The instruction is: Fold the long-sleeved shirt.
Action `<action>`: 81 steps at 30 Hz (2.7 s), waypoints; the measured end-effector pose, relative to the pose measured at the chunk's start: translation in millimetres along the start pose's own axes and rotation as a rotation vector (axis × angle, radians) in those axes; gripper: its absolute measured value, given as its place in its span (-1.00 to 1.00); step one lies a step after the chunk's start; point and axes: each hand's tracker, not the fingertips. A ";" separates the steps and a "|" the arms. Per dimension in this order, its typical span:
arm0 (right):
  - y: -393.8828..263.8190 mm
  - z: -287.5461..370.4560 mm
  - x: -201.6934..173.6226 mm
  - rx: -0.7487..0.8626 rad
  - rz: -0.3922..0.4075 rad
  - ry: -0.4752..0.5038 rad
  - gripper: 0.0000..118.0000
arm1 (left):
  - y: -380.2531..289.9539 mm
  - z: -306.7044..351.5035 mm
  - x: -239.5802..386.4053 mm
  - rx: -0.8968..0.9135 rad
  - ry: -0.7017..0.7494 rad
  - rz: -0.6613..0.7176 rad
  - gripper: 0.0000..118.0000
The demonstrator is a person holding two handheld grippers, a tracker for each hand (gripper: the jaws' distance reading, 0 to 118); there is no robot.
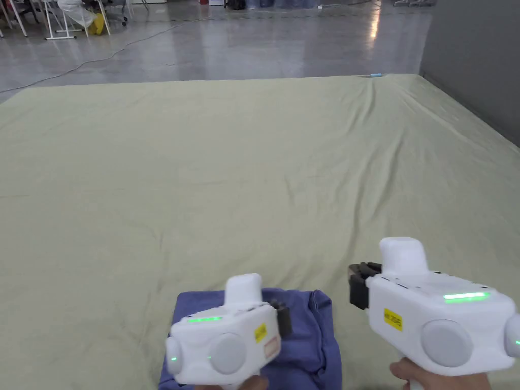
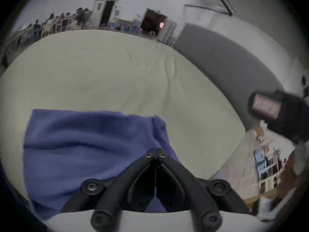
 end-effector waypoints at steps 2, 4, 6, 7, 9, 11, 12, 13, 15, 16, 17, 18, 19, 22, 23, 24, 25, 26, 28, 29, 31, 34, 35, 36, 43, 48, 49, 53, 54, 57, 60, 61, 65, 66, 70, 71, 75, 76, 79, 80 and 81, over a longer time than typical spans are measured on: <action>0.4 -18.7 -12.6 -0.014 -0.012 0.078 -1.00 | 8.8 25.5 -18.8 0.058 -0.005 0.058 -1.00; -1.9 -40.9 -20.8 -0.072 -0.055 0.162 -1.00 | 16.5 47.6 -38.4 0.106 0.009 0.111 -1.00; -8.9 -60.9 -23.3 -0.115 -0.097 0.193 -1.00 | 23.0 63.9 -55.0 0.127 0.029 0.138 -1.00; -14.0 -72.2 -23.3 -0.150 -0.115 0.202 -1.00 | 25.9 70.6 -64.2 0.146 0.042 0.151 -1.00; -24.6 -88.9 -21.7 -0.220 -0.129 0.202 -1.00 | 30.8 77.5 -81.9 0.152 0.044 0.181 -1.00; -39.3 -104.2 -16.0 -0.297 -0.175 0.239 -1.00 | 35.6 80.5 -102.6 0.149 0.048 0.233 -1.00; -45.5 -110.4 -13.1 -0.342 -0.202 0.265 -1.00 | 37.9 81.0 -110.6 0.140 0.055 0.253 -1.00; -53.1 -117.9 -10.2 -0.389 -0.222 0.279 -1.00 | 39.9 82.0 -120.1 0.127 0.055 0.284 -1.00; -67.3 -127.2 -7.3 -0.444 -0.208 0.189 -1.00 | 41.5 79.6 -135.2 0.102 0.044 0.341 -0.81; -72.1 -127.7 -3.3 -0.392 -0.235 0.240 -1.00 | 41.3 75.0 -142.7 0.075 0.044 0.383 -0.49; -71.6 -125.0 -0.4 -0.357 -0.278 0.262 -1.00 | 39.2 71.2 -147.6 0.061 0.052 0.427 0.10; -70.2 -123.6 0.9 -0.381 -0.291 0.253 -1.00 | 35.2 65.1 -154.6 0.039 0.045 0.483 0.50; -68.8 -123.8 1.4 -0.381 -0.290 0.254 -1.00 | 29.7 58.2 -162.3 0.032 0.011 0.519 0.70; -66.4 -123.9 -1.8 -0.389 -0.255 0.255 -1.00 | 17.6 37.8 -176.0 -0.029 0.045 0.573 0.72; -65.8 -123.5 -2.1 -0.389 -0.253 0.255 -1.00 | 13.2 32.4 -180.1 -0.041 0.034 0.586 0.72; -65.7 -123.4 -2.0 -0.389 -0.252 0.256 -1.00 | 9.5 26.0 -185.5 -0.055 0.002 0.602 0.72; -65.8 -123.6 -1.8 -0.388 -0.252 0.256 -1.00 | 4.6 20.2 -189.9 -0.057 -0.027 0.641 0.72; -67.3 -124.2 -1.3 -0.387 -0.255 0.257 -1.00 | 0.9 16.6 -190.3 -0.059 -0.056 0.659 0.72; -68.2 -123.8 -0.7 -0.383 -0.262 0.259 -1.00 | -1.6 16.4 -187.9 -0.020 -0.084 0.623 0.71; -68.5 -123.7 -0.6 -0.381 -0.263 0.260 -1.00 | -2.0 12.8 -187.0 -0.031 -0.121 0.608 0.71; -68.5 -122.7 -1.1 -0.378 -0.264 0.260 -1.00 | -5.6 6.0 -183.2 -0.067 -0.165 0.621 0.71; -68.7 -122.7 -0.6 -0.377 -0.267 0.263 -1.00 | -6.6 6.5 -178.0 -0.059 -0.140 0.575 0.62; -68.8 -123.0 -0.3 -0.378 -0.268 0.264 -1.00 | -6.7 6.7 -176.8 -0.074 -0.128 0.549 0.52; -68.8 -123.2 0.0 -0.378 -0.269 0.266 -1.00 | -6.6 7.5 -176.7 -0.075 -0.110 0.544 0.43; -68.0 -123.3 -0.4 -0.383 -0.266 0.268 -1.00 | 0.5 7.9 -164.6 -0.118 -0.044 0.482 -0.91; -65.6 -121.8 -5.0 -0.383 -0.257 0.254 -1.00 | 33.9 12.8 -154.9 -0.141 -0.034 0.441 -0.91; -64.9 -121.6 -7.4 -0.381 -0.238 0.246 -1.00 | 40.8 10.2 -154.1 -0.168 -0.025 0.458 -0.91; -59.8 -123.0 -20.7 -0.370 -0.163 0.203 -1.00 | 73.1 3.0 -147.2 -0.267 0.004 0.355 -0.91; -58.0 -122.4 -24.7 -0.358 -0.161 0.199 -1.00 | 79.4 6.7 -146.9 -0.264 -0.004 0.301 -0.91; -51.2 -120.5 -39.4 -0.331 -0.182 0.213 -1.00 | 90.2 22.0 -166.6 -0.210 -0.035 0.337 -0.92; -41.3 -119.8 -64.3 -0.297 -0.165 0.250 -1.00 | 102.3 44.5 -197.4 -0.190 -0.020 0.331 -0.92; -38.2 -120.4 -73.2 -0.287 -0.148 0.259 -1.00 | 105.2 53.1 -207.5 -0.168 -0.004 0.313 -0.92; -22.3 -130.8 -125.1 -0.253 -0.089 0.318 -1.00 | 115.7 97.8 -273.2 -0.133 0.016 0.326 -0.92; -19.0 -136.3 -138.6 -0.243 -0.080 0.331 -1.00 | 116.9 109.7 -291.0 -0.114 0.027 0.321 -0.92; -8.0 -158.2 -202.7 -0.212 -0.014 0.397 -1.00 | 124.9 154.8 -372.4 -0.063 0.059 0.301 -0.92; -6.2 -164.2 -221.1 -0.202 0.008 0.412 -1.00 | 125.8 166.7 -388.2 -0.051 0.077 0.311 -0.92; -5.1 -186.9 -290.2 -0.130 0.124 0.438 -1.00 | 131.5 199.2 -456.7 -0.045 0.141 0.300 -0.92; -5.6 -192.0 -305.4 -0.117 0.151 0.448 -1.00 | 131.5 205.2 -470.3 -0.044 0.157 0.301 -0.92; -7.5 -213.8 -356.2 -0.078 0.207 0.489 -1.00 | 129.5 220.3 -508.1 -0.034 0.184 0.336 -0.92; -7.7 -221.4 -373.4 -0.067 0.228 0.504 -1.00 | 127.3 224.0 -516.7 -0.025 0.204 0.345 -0.92; -8.3 -227.4 -386.4 -0.046 0.239 0.507 -1.00 | 125.8 225.9 -522.0 -0.014 0.217 0.355 -0.92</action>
